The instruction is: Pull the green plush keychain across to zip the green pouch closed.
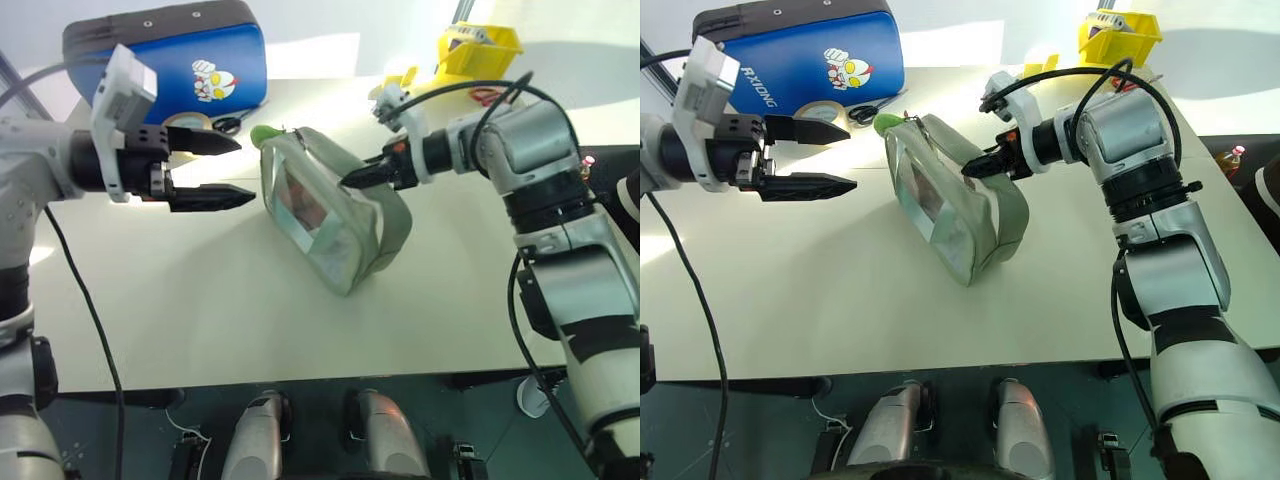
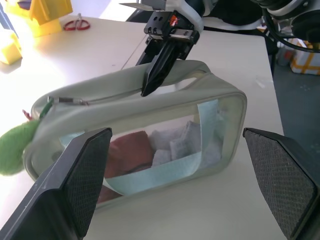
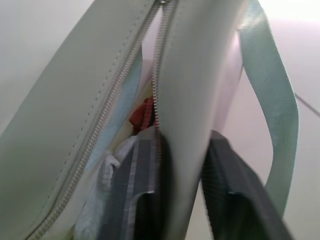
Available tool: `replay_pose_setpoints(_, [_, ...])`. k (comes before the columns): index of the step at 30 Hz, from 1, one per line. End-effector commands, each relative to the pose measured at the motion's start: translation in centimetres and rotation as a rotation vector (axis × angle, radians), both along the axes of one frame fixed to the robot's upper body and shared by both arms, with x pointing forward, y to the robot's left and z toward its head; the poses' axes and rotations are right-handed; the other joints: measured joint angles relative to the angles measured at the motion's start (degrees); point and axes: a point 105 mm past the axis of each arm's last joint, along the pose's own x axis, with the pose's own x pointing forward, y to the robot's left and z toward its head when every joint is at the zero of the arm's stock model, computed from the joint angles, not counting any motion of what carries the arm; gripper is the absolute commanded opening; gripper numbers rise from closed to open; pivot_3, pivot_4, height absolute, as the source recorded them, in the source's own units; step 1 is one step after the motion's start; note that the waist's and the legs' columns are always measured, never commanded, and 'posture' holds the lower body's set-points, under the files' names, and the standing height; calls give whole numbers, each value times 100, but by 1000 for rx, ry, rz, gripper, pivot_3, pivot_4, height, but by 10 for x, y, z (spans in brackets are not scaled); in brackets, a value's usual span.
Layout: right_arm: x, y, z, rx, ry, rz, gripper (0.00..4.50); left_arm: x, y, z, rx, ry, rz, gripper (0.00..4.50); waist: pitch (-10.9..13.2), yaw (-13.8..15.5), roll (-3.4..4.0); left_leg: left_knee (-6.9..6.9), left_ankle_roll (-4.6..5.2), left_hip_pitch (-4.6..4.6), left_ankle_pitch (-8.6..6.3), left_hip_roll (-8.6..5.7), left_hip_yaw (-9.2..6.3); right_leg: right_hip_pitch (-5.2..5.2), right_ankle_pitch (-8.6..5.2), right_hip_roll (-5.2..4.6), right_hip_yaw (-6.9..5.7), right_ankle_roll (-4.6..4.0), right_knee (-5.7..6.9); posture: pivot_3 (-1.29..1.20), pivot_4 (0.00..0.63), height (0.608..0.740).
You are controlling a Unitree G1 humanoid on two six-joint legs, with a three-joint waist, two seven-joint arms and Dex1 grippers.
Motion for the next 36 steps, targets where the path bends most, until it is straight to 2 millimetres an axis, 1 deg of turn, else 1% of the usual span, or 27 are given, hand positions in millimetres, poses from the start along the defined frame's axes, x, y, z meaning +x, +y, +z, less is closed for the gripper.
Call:
replay_pose_setpoints(1, [2,3,28,-153,-284,226,26,-7,1,13,-10,-66,-2,4500,0,-2,1,0,0,0,0,-1,1,-1,0,0,0,0,0,0,150,740])
replay_pose_setpoints(4, [7,18,48,-193,-407,329,26,-9,3,15,-8,-69,1,4500,1,-20,2,0,-1,0,0,-3,3,-4,-1,1,1,1,0,0,150,740])
replay_pose_setpoints(5, [9,24,52,-193,-428,340,26,-9,3,16,-10,-71,3,4500,1,-27,2,-1,-1,0,1,-2,4,-4,0,2,1,1,1,0,150,740])
replay_pose_setpoints(7, [11,37,52,-180,-438,361,26,-10,2,17,-12,-73,1,4500,1,-55,2,-2,-5,0,3,0,5,-7,0,4,2,0,4,0,150,740])
replay_pose_setpoints(9, [11,45,45,-181,-436,392,26,-11,1,16,-13,-71,0,4500,0,-65,-1,-3,-25,0,14,4,3,-5,0,9,3,0,6,0,150,740])
replay_pose_setpoints(12, [17,52,22,-215,-449,398,26,-12,2,14,-9,-65,1,4500,0,-48,-1,-2,-32,1,18,4,2,-1,0,7,2,-1,6,0,150,740])
replay_pose_setpoints(16, [24,53,3,-225,-427,354,26,-13,2,14,-11,-66,3,4500,-1,-27,-1,-1,-46,1,27,3,1,0,0,5,3,-1,7,0,150,740])
replay_pose_setpoints(18, [28,52,-1,-218,-415,320,26,-12,2,13,-14,-62,4,4500,-1,-29,-1,-1,-50,4,29,4,0,1,1,6,3,-2,9,0,150,740])
replay_pose_setpoints(19, [29,52,-1,-215,-416,311,640,-12,2,13,-12,-61,3,4500,-1,-29,-1,-1,-51,6,29,4,0,2,0,6,3,-2,10,0,150,740])
replay_pose_setpoints(20, [30,51,0,-212,-424,295,812,-12,2,13,-11,-61,1,4500,-1,-29,-1,-1,-51,6,30,4,0,2,0,6,3,-2,10,0,150,740])
replay_pose_setpoints(21, [32,51,3,-209,-432,280,1116,-11,1,14,-11,-62,-1,4500,-1,-29,-1,-1,-52,6,30,4,0,2,0,7,3,-2,11,0,150,740])
replay_pose_setpoints(22, [34,49,8,-202,-452,258,1549,-11,0,16,-13,-65,-5,4500,-1,-29,-1,-1,-52,6,30,4,0,2,0,7,3,-2,11,0,150,740])
replay_pose_setpoints(23, [37,46,18,-187,-485,220,2069,-10,-1,17,-22,-66,-8,4500,-1,-29,-1,-1,-52,6,31,4,0,3,1,7,3,-2,11,0,150,740])
replay_pose_setpoints(24, [39,43,26,-175,-513,191,2681,-9,-3,17,-28,-66,-11,4500,-1,-22,-1,-1,-52,6,31,4,0,2,0,7,3,-2,11,0,150,740])
replay_pose_setpoints(27, [40,36,41,-156,-547,162,3966,-7,-3,15,-28,-62,-13,4500,-1,-15,-1,-1,-52,6,31,3,-1,4,1,6,4,-2,11,0,150,740])
replay_pose_setpoints(30, [41,8,72,-143,-636,91,3966,-7,-4,16,-27,-61,-19,4500,-1,6,-1,-1,-52,6,31,2,-2,5,1,6,4,-2,11,0,150,740])
replay_pose_setpoints(31, [41,1,79,-143,-662,71,3966,-6,-4,17,-30,-62,-18,4500,-1,16,-1,-1,-52,6,31,2,-2,5,1,5,4,-2,10,0,150,740])
replay_pose_setpoints(32, [41,-3,83,-144,-675,61,3966,-6,-4,17,-31,-63,-17,4500,-1,22,-1,-1,-52,6,31,0,-2,6,0,4,4,-2,10,0,150,740])
replay_pose_setpoints(34, [39,-17,93,-159,-708,45,3966,-3,-3,15,-31,-62,-11,4500,-1,-6,-1,-1,-51,6,30,-1,-2,7,0,3,4,-2,9,0,150,740])
replay_pose_setpoints(36, [31,-22,98,-127,-681,75,3966,-2,-3,15,-29,-61,-9,4500,0,-29,0,-1,-51,8,30,0,-2,7,0,5,4,-2,10,0,150,740])
